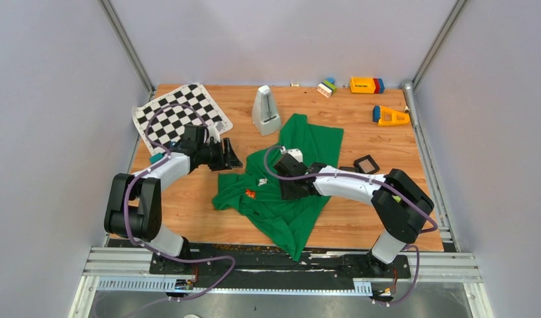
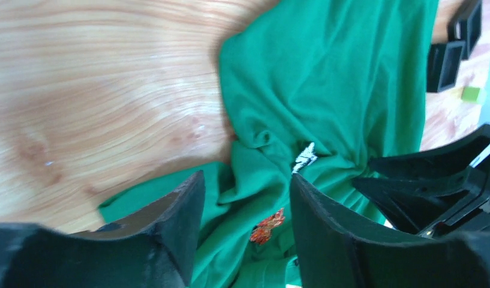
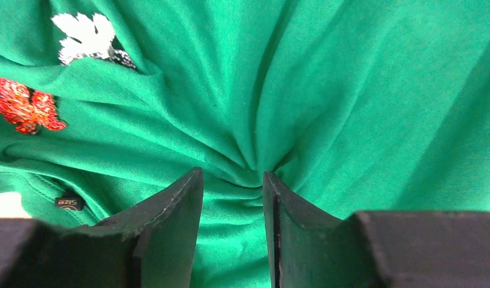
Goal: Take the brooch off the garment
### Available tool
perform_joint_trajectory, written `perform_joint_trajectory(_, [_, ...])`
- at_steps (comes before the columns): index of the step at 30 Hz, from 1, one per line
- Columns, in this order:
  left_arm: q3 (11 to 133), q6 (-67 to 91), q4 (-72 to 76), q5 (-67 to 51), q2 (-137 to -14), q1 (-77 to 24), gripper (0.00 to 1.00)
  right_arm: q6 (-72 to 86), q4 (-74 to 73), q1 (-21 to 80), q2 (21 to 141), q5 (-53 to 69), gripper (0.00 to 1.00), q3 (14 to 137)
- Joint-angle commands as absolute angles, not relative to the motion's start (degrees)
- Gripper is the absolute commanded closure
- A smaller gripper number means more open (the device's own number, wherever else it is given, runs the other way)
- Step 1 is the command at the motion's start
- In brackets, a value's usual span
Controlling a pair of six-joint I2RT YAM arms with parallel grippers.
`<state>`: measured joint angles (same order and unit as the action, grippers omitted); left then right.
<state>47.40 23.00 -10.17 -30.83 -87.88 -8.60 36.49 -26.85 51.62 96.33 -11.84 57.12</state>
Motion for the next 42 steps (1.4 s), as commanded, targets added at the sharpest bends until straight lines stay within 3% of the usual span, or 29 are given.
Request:
perform_joint_trajectory(1, [49.65,21.46,-7.37,-32.88,-86.12,-12.84,0.32,32.45,-28.71,49.92,93.27,-10.14,0.56,62.02])
perform_joint_trajectory(5, [53.96,18.75,-11.61,-30.36,-89.57,-15.60,0.30,30.41,-29.40,49.57,95.62,-9.10,0.50,67.05])
perform_joint_trajectory(7, [54.56,18.08,-11.13,-30.41,-90.96,-16.97,0.33,29.09,-29.30,49.58,97.47,-9.18,0.50,69.76])
perform_joint_trajectory(8, [54.48,17.57,-10.66,-30.48,-91.25,-17.45,0.37,28.50,-29.19,49.57,98.61,-9.23,0.51,70.86])
perform_joint_trajectory(11, [52.76,16.56,-7.41,-30.26,-90.81,-19.66,0.68,26.29,-27.13,49.57,101.56,-7.60,0.55,72.22])
perform_joint_trajectory(13, [50.80,16.58,-5.40,-30.07,-89.72,-19.99,0.74,24.46,-23.90,49.51,102.58,-4.26,0.56,71.28])
perform_joint_trajectory(21, [37.56,19.77,9.03,-28.50,-79.88,-20.05,0.75,19.50,-11.39,49.50,101.61,3.32,0.59,62.65])
perform_joint_trajectory(23, [35.30,19.94,12.26,-28.66,-78.98,-20.05,0.75,18.85,-10.84,49.53,101.87,3.49,0.67,62.39])
perform_joint_trajectory(28, [33.69,20.79,17.60,-30.96,-78.66,-20.70,0.74,18.70,-5.06,49.56,97.02,6.10,0.98,57.21])
perform_joint_trajectory(29, [33.45,20.78,18.21,-31.16,-78.51,-20.85,0.74,18.67,-3.88,49.64,95.51,6.43,1.00,56.04])
perform_joint_trajectory(34, [32.02,19.75,20.55,-30.57,-76.21,-21.88,0.75,17.35,3.96,49.59,87.33,3.92,1.00,49.06])
perform_joint_trajectory(37, [31.41,18.65,20.67,-29.87,-74.62,-22.10,0.69,16.01,8.85,49.60,81.56,3.05,1.00,43.52])
perform_joint_trajectory(38, [31.39,18.24,20.57,-29.46,-74.53,-22.12,0.68,15.67,10.07,49.65,80.00,2.77,0.97,42.19])
perform_joint_trajectory(40, [31.73,17.61,19.48,-28.40,-75.08,-22.19,0.65,15.39,11.20,49.62,78.88,1.48,0.80,40.93])
perform_joint_trajectory(41, [32.32,17.37,18.69,-28.31,-75.38,-22.22,0.64,15.33,11.05,49.59,79.54,0.93,0.95,41.25])
perform_joint_trajectory(42, [32.55,17.31,18.53,-28.57,-76.02,-22.23,0.64,15.23,10.52,49.62,80.20,1.38,1.00,41.83])
